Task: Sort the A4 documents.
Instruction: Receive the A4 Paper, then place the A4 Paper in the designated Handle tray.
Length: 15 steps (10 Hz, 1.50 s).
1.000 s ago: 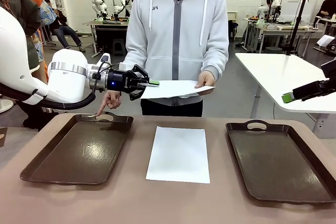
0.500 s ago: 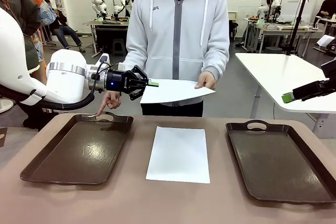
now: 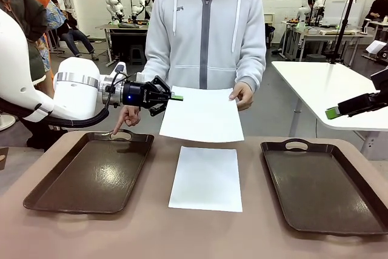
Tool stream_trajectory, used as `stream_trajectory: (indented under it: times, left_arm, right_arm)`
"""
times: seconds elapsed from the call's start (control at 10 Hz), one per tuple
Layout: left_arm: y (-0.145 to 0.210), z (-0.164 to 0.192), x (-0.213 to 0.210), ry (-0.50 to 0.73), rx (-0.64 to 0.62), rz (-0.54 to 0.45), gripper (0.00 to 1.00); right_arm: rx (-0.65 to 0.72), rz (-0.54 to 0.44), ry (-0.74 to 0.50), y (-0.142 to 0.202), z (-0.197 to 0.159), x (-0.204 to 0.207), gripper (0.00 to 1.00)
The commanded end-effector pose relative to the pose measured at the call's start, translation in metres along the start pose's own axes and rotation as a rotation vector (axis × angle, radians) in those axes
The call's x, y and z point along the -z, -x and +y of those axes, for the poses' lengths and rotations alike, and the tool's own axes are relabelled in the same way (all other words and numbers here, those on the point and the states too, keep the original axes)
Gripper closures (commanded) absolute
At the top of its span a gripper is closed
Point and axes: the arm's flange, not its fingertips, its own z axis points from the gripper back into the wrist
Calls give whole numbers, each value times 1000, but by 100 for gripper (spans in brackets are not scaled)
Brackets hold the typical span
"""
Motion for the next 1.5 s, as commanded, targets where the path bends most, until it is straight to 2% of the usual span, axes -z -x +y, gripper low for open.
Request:
stream_trajectory:
  times: [0.0, 0.1, 1.4]
  left_arm:
    - [7, 2, -3, 17, 36, 15, 100]
    - [0, 0, 0, 0, 0, 0, 100]
    - [0, 0, 0, 0, 0, 0, 100]
  right_arm:
    - [0, -5, -16, 1, -1, 1, 0]
    - [0, -5, -16, 1, -1, 1, 0]
    - [0, -5, -16, 1, -1, 1, 0]
